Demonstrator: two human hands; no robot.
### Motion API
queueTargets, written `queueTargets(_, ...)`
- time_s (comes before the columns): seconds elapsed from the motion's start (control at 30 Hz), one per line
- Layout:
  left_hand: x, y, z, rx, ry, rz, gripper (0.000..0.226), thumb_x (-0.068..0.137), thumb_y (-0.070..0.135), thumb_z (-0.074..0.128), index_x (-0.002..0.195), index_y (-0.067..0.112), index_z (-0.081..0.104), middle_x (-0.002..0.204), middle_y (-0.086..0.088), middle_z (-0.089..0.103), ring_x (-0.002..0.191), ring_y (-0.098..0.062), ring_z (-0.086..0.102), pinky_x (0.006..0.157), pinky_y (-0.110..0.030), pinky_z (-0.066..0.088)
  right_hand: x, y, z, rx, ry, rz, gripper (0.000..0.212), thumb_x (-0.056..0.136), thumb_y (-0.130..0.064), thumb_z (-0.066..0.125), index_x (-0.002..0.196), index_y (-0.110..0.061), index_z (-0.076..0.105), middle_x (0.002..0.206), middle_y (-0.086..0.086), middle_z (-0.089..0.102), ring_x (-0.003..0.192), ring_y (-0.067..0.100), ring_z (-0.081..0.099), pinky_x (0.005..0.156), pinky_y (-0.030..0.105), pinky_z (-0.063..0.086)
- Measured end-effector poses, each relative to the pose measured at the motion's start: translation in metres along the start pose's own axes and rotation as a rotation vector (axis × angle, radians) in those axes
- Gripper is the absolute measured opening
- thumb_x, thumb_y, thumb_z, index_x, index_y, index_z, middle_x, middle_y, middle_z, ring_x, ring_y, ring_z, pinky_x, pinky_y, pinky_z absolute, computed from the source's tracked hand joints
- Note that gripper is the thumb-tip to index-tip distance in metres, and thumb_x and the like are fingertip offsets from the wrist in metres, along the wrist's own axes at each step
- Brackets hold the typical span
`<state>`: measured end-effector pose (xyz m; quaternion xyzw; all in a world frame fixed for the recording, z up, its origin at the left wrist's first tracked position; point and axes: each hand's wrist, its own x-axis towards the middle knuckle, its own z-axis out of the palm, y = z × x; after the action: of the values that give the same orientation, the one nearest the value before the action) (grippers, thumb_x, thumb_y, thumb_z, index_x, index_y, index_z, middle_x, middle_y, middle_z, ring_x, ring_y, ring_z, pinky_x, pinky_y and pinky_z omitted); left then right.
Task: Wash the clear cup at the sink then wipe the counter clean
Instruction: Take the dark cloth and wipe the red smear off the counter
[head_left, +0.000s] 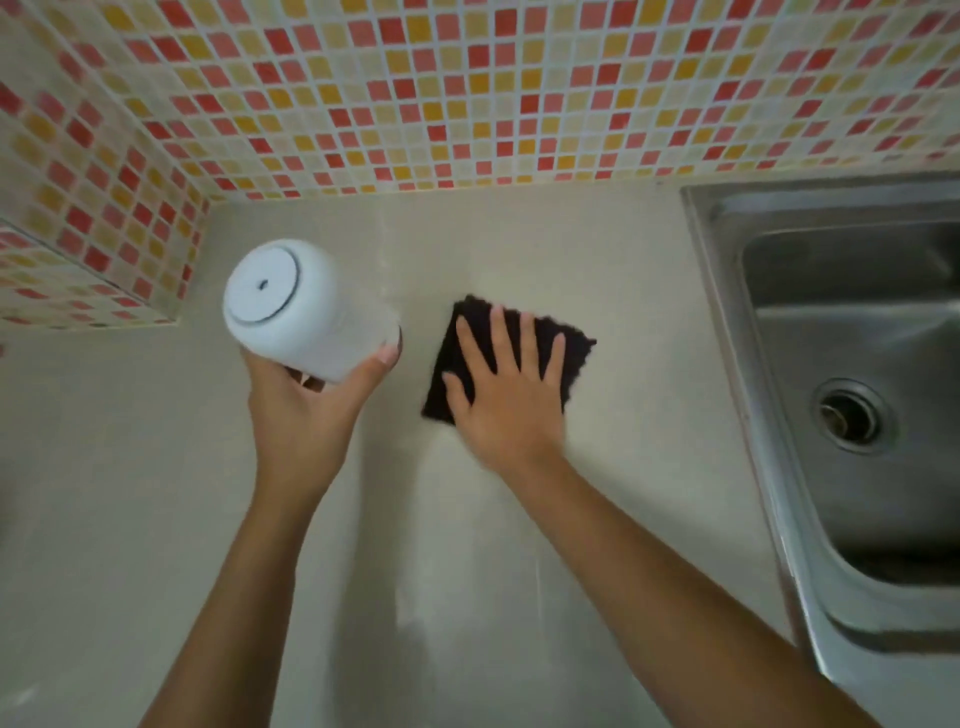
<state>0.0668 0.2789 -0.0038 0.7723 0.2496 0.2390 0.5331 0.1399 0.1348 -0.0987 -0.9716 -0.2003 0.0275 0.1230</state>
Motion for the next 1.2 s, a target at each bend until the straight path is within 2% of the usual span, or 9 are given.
queueTargets(0.13, 0.022, 0.001, -0.008, -0.012, 0.042, 0.016, 0.087, 0.076, 0.018, 0.083, 0.146, 0.014, 0.032, 0.139, 0.002, 0.053, 0.122, -0.004, 0.054, 0.1, -0.024, 0.049, -0.109, 0.026, -0.011, -0.052, -0.069, -0.109, 0.063, 0.096, -0.059, 0.026, 0.152, -0.033, 0.014, 0.161, 0.003, 0.012, 0.148, 0.031, 0.008, 0.114, 0.061, 0.008)
queueTargets(0.27, 0.029, 0.0, -0.03, -0.029, 0.113, 0.021, 0.084, 0.076, 0.017, 0.082, 0.143, 0.007, 0.034, 0.138, -0.005, 0.054, 0.122, -0.008, 0.056, 0.1, -0.025, 0.049, -0.009, 0.044, -0.012, -0.097, -0.057, -0.066, 0.063, 0.094, -0.062, 0.022, 0.152, -0.036, 0.014, 0.161, 0.0, 0.014, 0.147, 0.028, 0.01, 0.115, 0.06, 0.001)
queueTargets(0.43, 0.023, -0.004, -0.061, 0.11, 0.084, 0.043, 0.088, 0.075, 0.025, 0.083, 0.146, 0.014, 0.032, 0.138, 0.004, 0.053, 0.121, 0.0, 0.054, 0.094, -0.016, 0.049, 0.12, 0.017, -0.003, -0.061, -0.073, 0.238, 0.064, 0.095, -0.058, 0.011, 0.153, -0.032, 0.002, 0.162, 0.003, -0.003, 0.147, 0.033, -0.008, 0.112, 0.062, -0.006)
queueTargets(0.63, 0.021, -0.004, -0.066, 0.111, 0.136, 0.053, 0.087, 0.074, 0.028, 0.085, 0.145, 0.017, 0.035, 0.139, 0.004, 0.053, 0.124, -0.006, 0.054, 0.101, -0.033, 0.05, 0.066, -0.08, 0.021, -0.009, -0.154, -0.234, 0.063, 0.095, -0.059, 0.018, 0.152, -0.034, 0.012, 0.161, 0.0, 0.008, 0.147, 0.029, -0.001, 0.115, 0.056, -0.008)
queueTargets(0.7, 0.016, -0.002, -0.063, 0.123, 0.125, 0.052, 0.087, 0.073, 0.03, 0.085, 0.144, 0.018, 0.037, 0.137, 0.004, 0.055, 0.122, -0.006, 0.056, 0.1, -0.03, 0.05, 0.088, -0.051, 0.013, -0.003, -0.146, -0.206, 0.063, 0.095, -0.061, 0.017, 0.152, -0.035, 0.011, 0.161, -0.002, 0.008, 0.148, 0.025, 0.0, 0.116, 0.053, -0.009)
queueTargets(0.87, 0.0, -0.011, -0.077, 0.106, 0.117, 0.027, 0.084, 0.071, 0.035, 0.085, 0.14, 0.011, 0.044, 0.132, 0.001, 0.06, 0.116, -0.005, 0.06, 0.091, -0.01, 0.049, 0.14, 0.082, -0.02, -0.055, -0.055, 0.143, 0.064, 0.095, -0.061, 0.015, 0.152, -0.034, 0.008, 0.162, -0.002, 0.006, 0.148, 0.023, 0.002, 0.117, 0.053, -0.001)
queueTargets(1.03, 0.0, -0.018, -0.08, 0.05, 0.179, -0.007, 0.081, 0.073, 0.031, 0.084, 0.139, 0.008, 0.043, 0.134, -0.001, 0.059, 0.117, -0.004, 0.06, 0.092, -0.015, 0.05, 0.063, 0.151, -0.035, -0.072, 0.018, 0.263, 0.063, 0.097, -0.057, 0.015, 0.153, -0.028, 0.012, 0.161, 0.005, 0.013, 0.147, 0.027, 0.008, 0.118, 0.053, 0.004)
queueTargets(1.13, -0.002, -0.022, -0.065, -0.013, 0.204, -0.019, 0.083, 0.075, 0.025, 0.084, 0.141, 0.006, 0.037, 0.137, -0.003, 0.056, 0.12, -0.005, 0.058, 0.096, -0.022, 0.05, -0.02, 0.108, -0.029, -0.074, 0.018, 0.295, 0.063, 0.098, -0.056, 0.016, 0.153, -0.026, 0.011, 0.161, 0.006, 0.013, 0.147, 0.028, 0.009, 0.118, 0.054, 0.006)
queueTargets(1.2, -0.004, -0.02, -0.049, -0.035, 0.188, -0.02, 0.083, 0.076, 0.02, 0.083, 0.142, 0.006, 0.034, 0.138, -0.002, 0.053, 0.119, -0.002, 0.057, 0.095, -0.018, 0.049, -0.085, 0.06, -0.022, -0.093, -0.046, 0.128, 0.064, 0.097, -0.056, 0.02, 0.153, -0.027, 0.012, 0.161, 0.006, 0.012, 0.147, 0.03, 0.01, 0.117, 0.054, 0.007)
